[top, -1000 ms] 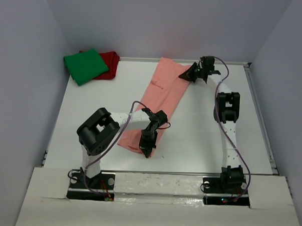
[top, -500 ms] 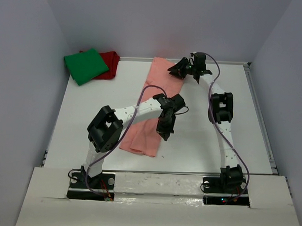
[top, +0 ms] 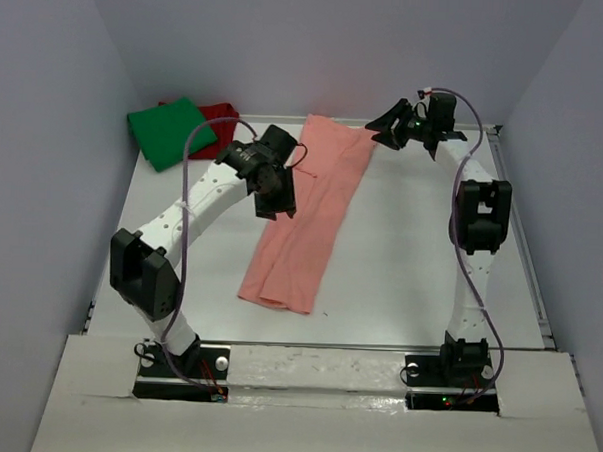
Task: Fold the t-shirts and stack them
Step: Rotate the tshirt 90 degrees, then grab the bottom of the folded rectangular tshirt with both arms
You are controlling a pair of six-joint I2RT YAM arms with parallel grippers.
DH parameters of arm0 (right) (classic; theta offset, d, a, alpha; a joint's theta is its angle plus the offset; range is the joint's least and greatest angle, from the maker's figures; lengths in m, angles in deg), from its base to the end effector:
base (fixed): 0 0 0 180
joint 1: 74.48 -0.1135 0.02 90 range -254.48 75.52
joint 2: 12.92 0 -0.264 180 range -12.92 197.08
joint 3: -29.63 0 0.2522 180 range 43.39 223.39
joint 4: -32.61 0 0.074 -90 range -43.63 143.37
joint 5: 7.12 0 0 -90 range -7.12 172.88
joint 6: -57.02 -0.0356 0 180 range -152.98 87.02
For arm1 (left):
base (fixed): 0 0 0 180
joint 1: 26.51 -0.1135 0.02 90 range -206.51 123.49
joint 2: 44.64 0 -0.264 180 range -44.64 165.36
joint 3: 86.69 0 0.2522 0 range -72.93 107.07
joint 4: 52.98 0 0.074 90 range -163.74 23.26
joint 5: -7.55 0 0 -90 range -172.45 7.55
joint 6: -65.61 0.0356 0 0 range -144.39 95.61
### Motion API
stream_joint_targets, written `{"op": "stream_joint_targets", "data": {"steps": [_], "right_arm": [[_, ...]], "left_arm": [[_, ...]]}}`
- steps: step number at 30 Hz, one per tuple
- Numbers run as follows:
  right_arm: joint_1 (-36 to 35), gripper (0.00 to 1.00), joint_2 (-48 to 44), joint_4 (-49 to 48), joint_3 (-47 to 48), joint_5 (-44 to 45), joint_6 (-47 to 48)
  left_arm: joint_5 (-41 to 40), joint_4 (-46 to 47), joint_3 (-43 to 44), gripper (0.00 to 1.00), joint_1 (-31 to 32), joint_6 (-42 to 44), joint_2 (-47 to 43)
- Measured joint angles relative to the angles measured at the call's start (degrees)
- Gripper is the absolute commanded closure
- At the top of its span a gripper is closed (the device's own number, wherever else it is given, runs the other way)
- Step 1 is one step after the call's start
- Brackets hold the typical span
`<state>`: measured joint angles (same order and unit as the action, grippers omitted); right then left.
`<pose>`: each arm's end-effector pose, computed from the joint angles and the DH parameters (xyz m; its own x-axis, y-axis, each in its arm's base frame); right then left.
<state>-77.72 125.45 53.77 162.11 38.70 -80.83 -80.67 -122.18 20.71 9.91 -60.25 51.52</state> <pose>0.5545 0.0562 0.2177 -0.7942 0.4876 -0.3627 -0.1064 0.4760 0.8730 0.2841 -0.2110 0.3322 -0.9082 -0.0576 -0.4145 0.0921 0.9387 -0.3321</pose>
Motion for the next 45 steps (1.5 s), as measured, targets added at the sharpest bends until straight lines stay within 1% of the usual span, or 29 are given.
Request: {"op": "stream_joint_targets", "data": {"steps": [1,2,4,6,9,13,18,20,23,26,28,31,34,37,42,45], "right_arm": [[0.46,0.46,-2.36,0.50,-1.68,0.22,1.09],[0.83,0.47,-4.70,1.31,-3.23,0.61,2.47],[1.05,0.49,-9.44,3.52,-5.95,1.66,4.94],[0.81,0.49,-12.37,5.33,-7.48,2.40,7.13],[0.46,0.46,-13.46,7.26,-8.72,3.54,9.40],[0.00,0.43,-12.52,11.02,-10.99,5.29,11.15],[-0.22,0.41,-10.71,14.91,-13.60,5.88,12.31],[-0.42,0.40,-11.80,15.15,-16.90,6.29,12.72],[-1.60,0.39,-16.68,16.22,-26.36,7.54,13.60],[-5.05,0.37,-25.97,17.88,-37.09,9.20,14.88],[-7.76,0.36,-32.20,18.21,-42.45,10.03,15.54],[-13.09,0.36,-43.95,17.59,-51.52,10.67,16.02],[-16.94,0.36,-51.71,17.29,-59.19,10.84,15.10],[-20.06,0.35,-55.01,17.22,-65.61,11.85,12.57],[-31.67,0.35,-58.49,14.80,-76.56,14.32,4.76],[-38.16,0.35,-61.09,11.28,-82.66,16.20,-1.51]], "left_arm": [[-1.55,0.31,-1.79,0.45,-2.99,0.98,-1.92],[-2.38,0.48,-2.78,0.45,-5.09,1.53,-2.75],[-3.39,1.57,-5.11,0.46,-8.15,2.84,-3.82],[-3.89,3.61,-8.50,0.48,-10.10,4.44,-3.93],[-3.93,5.99,-12.92,0.48,-11.43,5.97,-2.67],[-3.54,9.68,-16.92,0.48,-12.31,7.26,-0.13],[-2.43,14.34,-21.33,0.48,-12.63,8.74,0.76],[-1.53,16.00,-22.97,0.48,-12.96,9.29,0.76],[0.22,18.14,-26.25,0.47,-13.46,9.99,0.74],[2.29,19.98,-30.53,0.46,-14.23,10.58,-0.59],[3.08,20.35,-32.37,0.45,-14.51,10.78,-2.03],[4.31,20.72,-35.21,0.44,-14.93,10.97,-6.16],[5.27,21.16,-37.42,0.44,-14.95,11.21,-10.78],[6.14,21.22,-38.56,0.43,-15.08,11.39,-13.33],[8.92,21.49,-42.23,0.43,-15.17,10.91,-15.34],[10.03,21.84,-44.76,0.43,-15.17,10.34,-17.07]]}}
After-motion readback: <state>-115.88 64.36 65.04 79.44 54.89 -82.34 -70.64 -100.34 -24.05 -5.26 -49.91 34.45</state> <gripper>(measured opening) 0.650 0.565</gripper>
